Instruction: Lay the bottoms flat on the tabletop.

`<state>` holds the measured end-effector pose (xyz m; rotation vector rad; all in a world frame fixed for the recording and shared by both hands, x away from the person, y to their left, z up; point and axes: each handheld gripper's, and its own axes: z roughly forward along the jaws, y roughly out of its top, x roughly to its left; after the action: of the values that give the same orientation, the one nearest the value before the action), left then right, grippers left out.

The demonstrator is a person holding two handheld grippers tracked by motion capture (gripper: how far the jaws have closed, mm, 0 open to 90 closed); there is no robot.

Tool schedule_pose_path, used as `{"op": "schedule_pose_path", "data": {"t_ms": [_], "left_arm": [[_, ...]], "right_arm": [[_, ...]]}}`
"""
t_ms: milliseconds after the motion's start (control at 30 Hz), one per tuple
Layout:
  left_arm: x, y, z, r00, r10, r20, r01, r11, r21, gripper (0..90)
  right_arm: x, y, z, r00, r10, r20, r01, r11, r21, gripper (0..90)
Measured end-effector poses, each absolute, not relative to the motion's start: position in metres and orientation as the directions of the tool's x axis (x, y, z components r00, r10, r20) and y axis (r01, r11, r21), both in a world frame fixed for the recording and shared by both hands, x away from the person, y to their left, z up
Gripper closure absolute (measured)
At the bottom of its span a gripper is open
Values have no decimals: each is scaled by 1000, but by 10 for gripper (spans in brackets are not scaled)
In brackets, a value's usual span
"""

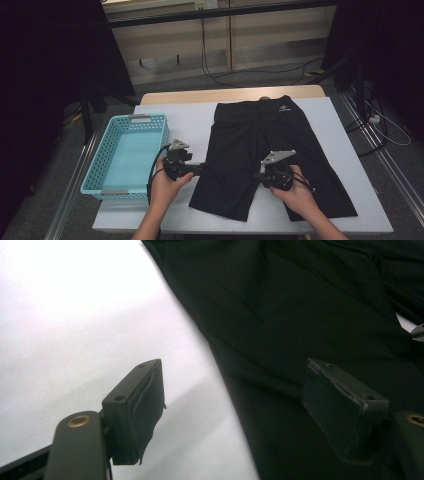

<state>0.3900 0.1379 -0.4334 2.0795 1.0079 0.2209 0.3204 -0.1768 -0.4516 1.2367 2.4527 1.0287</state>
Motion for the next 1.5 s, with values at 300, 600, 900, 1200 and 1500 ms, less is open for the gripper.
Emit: {"op": "schedule_pose_path", "data": {"t_ms": [300, 600, 900, 1200, 1500], "left_arm": [[385, 138, -438, 664, 729, -166, 597, -383, 705, 243], [372, 142, -447, 671, 729, -137, 612, -440, 658, 431], [363, 133, -445, 686, 722, -89, 603, -496, 625, 663], [360, 136, -444, 671, 719, -181, 655, -461, 599, 900], [353, 153, -440, 644, 735, -212, 689, -437, 578, 900]], "right_arm": [[319, -174, -451, -635, 770, 55, 584, 433, 687, 697], [321, -160, -444, -642, 766, 20, 528, 423, 737, 459], [322, -168, -443, -613, 790, 1, 518, 402, 755, 415], [324, -172, -441, -597, 803, 7, 523, 382, 761, 392], [324, -144, -441, -680, 733, 2, 477, 441, 761, 374]]}}
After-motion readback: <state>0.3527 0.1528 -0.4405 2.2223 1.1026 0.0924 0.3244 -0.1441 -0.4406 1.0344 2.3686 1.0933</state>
